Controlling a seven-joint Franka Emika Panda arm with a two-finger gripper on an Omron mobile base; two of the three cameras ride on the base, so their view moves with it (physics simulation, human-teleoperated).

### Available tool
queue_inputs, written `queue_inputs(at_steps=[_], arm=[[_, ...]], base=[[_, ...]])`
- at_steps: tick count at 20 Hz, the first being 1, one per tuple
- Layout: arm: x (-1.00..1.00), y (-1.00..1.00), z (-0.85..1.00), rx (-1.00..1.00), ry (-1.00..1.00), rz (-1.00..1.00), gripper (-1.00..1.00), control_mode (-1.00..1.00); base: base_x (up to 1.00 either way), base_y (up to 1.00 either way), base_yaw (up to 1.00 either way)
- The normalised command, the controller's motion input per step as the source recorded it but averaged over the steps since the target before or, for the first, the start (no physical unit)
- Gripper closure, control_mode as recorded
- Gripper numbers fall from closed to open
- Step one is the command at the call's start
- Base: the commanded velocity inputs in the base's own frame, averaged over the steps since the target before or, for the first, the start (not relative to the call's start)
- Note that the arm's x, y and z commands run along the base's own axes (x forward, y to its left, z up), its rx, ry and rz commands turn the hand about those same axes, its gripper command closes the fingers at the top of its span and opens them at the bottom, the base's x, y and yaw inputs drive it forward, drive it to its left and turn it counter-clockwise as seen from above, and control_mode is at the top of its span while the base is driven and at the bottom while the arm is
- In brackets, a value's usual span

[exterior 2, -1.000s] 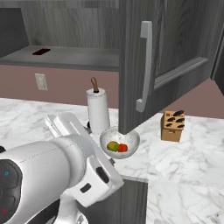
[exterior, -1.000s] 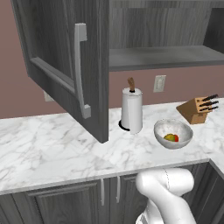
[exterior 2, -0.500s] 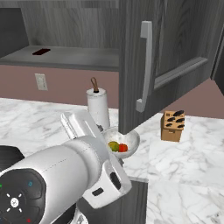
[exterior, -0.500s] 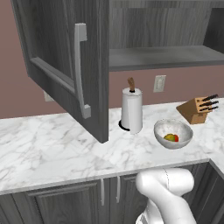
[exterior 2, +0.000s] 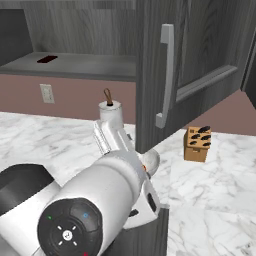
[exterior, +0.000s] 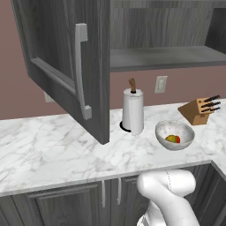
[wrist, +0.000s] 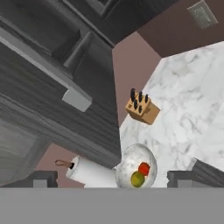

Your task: Open the cabinet. Pick the apple and orange from the cabinet and place them into the bowl. Then close the cabinet.

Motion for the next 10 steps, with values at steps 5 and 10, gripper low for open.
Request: queue_inputs(at_steps=[5, 10], arm=[[0.26, -0.11, 0.0, 0.12, -0.13, 0.0, -1.0, -1.0], [0.24, -0.14, 0.0, 0.11, -0.07, 0.0, -1.0, -1.0]], base=[[0.0, 0.0, 0.0], [0.0, 0.0, 0.0]])
